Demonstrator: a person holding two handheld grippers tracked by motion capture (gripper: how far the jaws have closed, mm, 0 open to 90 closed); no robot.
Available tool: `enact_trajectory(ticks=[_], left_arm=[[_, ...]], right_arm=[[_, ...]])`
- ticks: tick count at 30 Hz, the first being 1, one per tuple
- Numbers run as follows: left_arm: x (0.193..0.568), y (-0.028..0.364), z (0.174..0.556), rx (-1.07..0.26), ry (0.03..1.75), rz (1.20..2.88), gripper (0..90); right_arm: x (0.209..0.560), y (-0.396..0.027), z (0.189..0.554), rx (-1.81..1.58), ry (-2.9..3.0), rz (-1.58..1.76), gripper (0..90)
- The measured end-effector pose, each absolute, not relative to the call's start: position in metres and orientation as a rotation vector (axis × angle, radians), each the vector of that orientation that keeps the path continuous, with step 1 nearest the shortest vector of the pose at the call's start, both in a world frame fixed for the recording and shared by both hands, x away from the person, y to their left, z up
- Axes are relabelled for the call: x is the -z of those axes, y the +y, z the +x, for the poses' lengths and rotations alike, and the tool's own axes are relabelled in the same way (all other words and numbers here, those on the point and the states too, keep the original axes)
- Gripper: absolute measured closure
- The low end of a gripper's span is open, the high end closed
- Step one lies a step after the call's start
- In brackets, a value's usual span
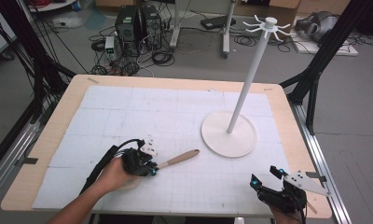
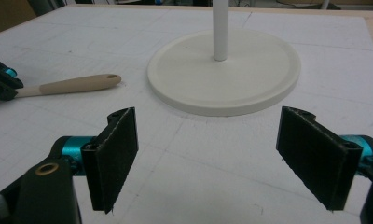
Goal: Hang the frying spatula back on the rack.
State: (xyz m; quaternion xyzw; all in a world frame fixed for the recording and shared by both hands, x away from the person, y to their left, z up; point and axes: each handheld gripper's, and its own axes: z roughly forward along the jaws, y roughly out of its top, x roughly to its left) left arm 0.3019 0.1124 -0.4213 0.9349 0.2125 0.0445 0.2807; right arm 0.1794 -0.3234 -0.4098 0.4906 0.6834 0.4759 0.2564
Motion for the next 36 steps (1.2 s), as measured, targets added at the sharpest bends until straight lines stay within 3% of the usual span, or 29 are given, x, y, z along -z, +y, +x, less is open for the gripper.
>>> enact_trajectory(ticks=[14, 36], left_arm=[[0.409, 0.134, 0.303, -0.134, 0.721, 2.267, 77.9], [0.382, 0.144, 0.281, -0.341, 0.688, 1.969, 77.8]], right_arm=[[0.410, -0.322, 0.181, -1.311, 1.849, 1.328, 18.3], [0.407, -0.291, 0.199, -1.428, 1.912, 1.305, 17.6]])
